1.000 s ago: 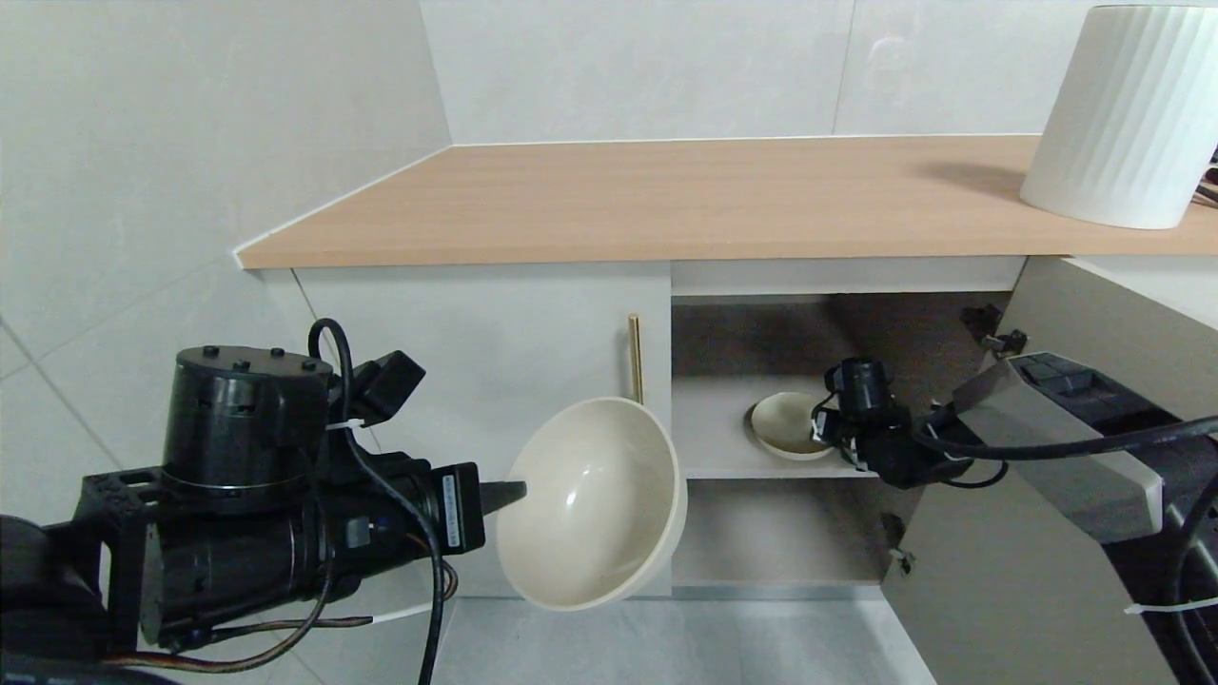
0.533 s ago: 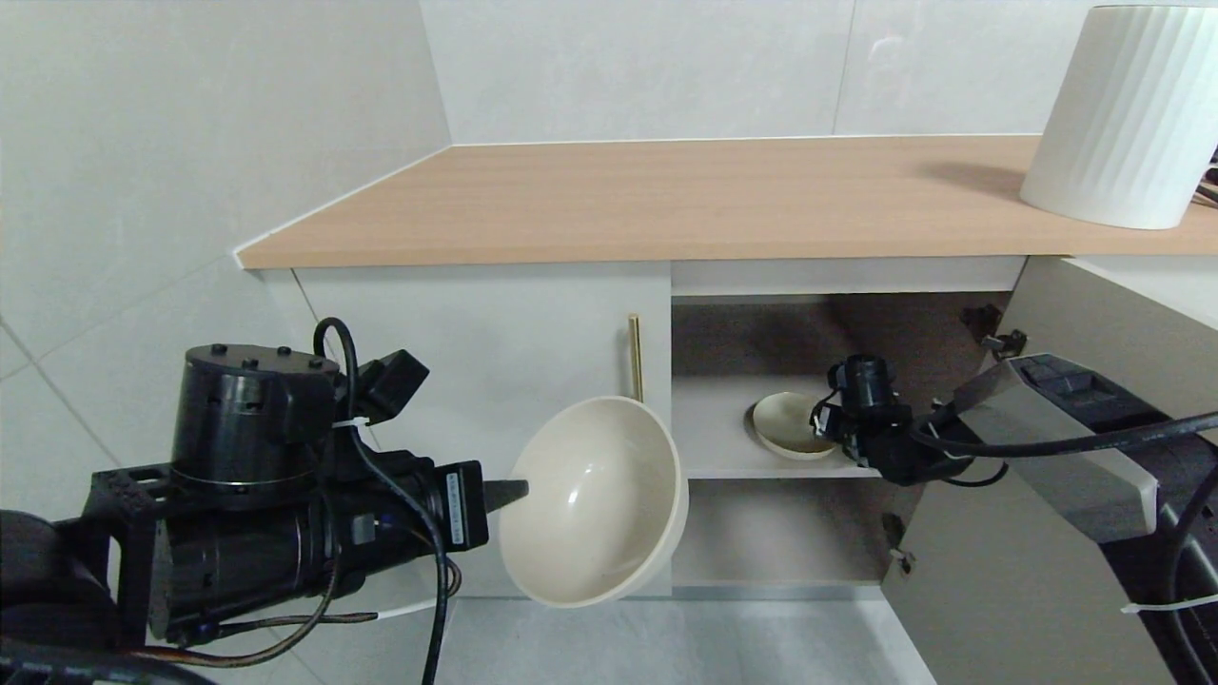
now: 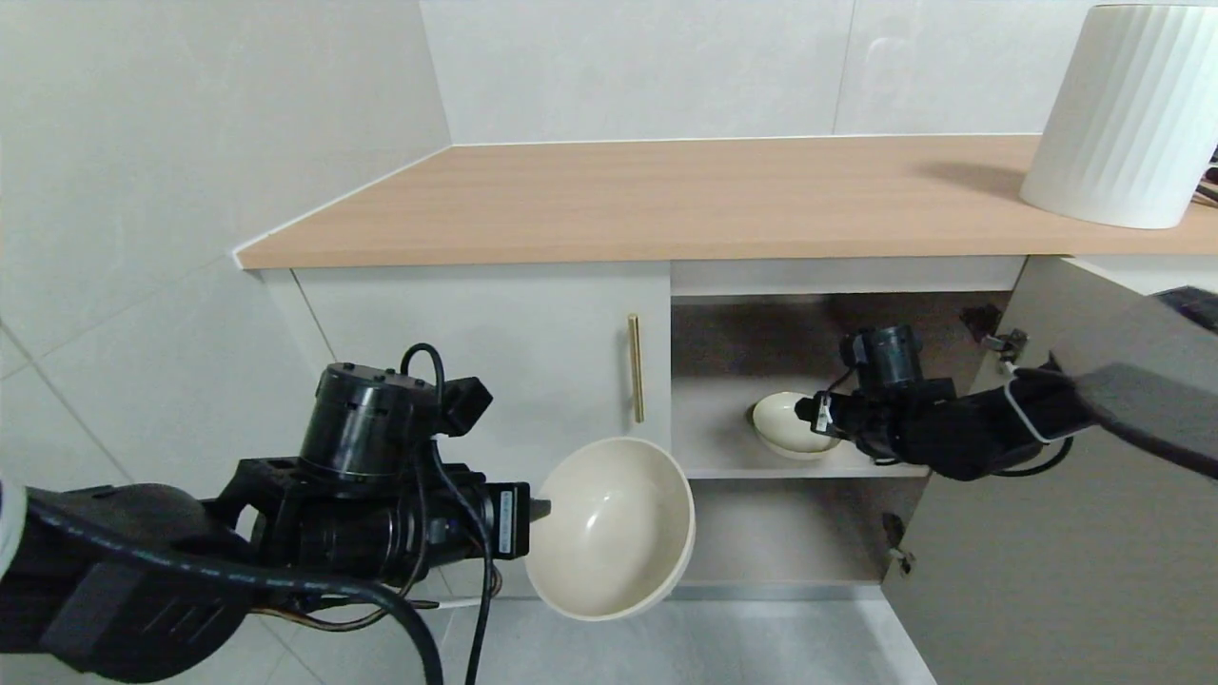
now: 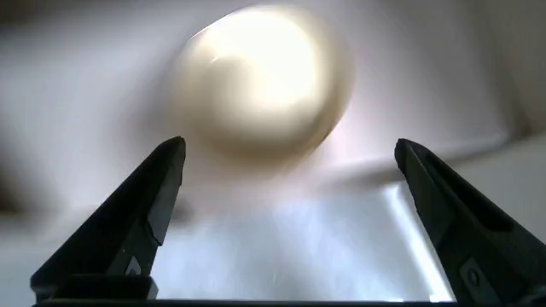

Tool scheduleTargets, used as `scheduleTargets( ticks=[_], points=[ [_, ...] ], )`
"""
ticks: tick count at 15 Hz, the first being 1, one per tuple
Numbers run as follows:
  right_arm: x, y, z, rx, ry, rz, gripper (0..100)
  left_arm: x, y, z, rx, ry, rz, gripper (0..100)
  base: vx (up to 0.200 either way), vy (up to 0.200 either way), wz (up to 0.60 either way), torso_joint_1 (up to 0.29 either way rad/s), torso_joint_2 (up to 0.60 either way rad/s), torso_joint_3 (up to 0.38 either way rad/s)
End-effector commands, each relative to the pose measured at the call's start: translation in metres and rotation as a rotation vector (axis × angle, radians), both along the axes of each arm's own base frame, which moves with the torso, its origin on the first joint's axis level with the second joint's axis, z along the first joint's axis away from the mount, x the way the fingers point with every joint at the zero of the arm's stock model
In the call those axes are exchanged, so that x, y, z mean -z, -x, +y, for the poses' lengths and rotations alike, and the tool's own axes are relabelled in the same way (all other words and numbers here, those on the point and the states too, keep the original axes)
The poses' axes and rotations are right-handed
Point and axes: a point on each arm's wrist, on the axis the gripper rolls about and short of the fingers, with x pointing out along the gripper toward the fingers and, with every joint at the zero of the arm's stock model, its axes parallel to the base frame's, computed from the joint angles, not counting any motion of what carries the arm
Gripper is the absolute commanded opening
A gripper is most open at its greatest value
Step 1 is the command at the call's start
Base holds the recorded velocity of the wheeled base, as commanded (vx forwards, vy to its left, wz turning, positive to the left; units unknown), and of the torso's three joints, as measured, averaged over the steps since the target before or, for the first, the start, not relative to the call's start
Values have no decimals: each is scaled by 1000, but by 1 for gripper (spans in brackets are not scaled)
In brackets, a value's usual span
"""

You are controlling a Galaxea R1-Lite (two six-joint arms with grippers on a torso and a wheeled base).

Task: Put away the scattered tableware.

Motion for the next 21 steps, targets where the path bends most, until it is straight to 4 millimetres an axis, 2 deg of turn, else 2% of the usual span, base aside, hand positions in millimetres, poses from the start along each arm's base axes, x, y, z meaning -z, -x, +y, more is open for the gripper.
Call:
scheduleTargets(
  ticks=[1,4,7,10,14,17,20,21],
  points=[
    [-65,80,26,-182,-29,-14,100,21,-9,-7,7,-33,57,0,0,0,0,0,0,0],
    [-88,136,45,-392,-25,127,100,33,-4,-19,50,-58,94,0,0,0,0,0,0,0],
    [-88,157,61,-475,-8,167,100,39,5,-34,87,-90,98,0,0,0,0,0,0,0],
    [-75,167,76,-525,26,225,100,39,9,-40,98,-105,88,0,0,0,0,0,0,0],
    [-50,169,94,-556,73,292,100,40,10,-42,105,-108,92,0,0,0,0,0,0,0],
    [-34,165,100,-539,109,327,100,41,11,-42,105,-108,93,0,0,0,0,0,0,0],
    [-33,165,100,-537,112,329,100,43,10,-43,107,-112,98,0,0,0,0,0,0,0],
    [-33,165,100,-537,112,329,0,45,10,-43,107,-115,103,0,0,0,0,0,0,0]
  ],
)
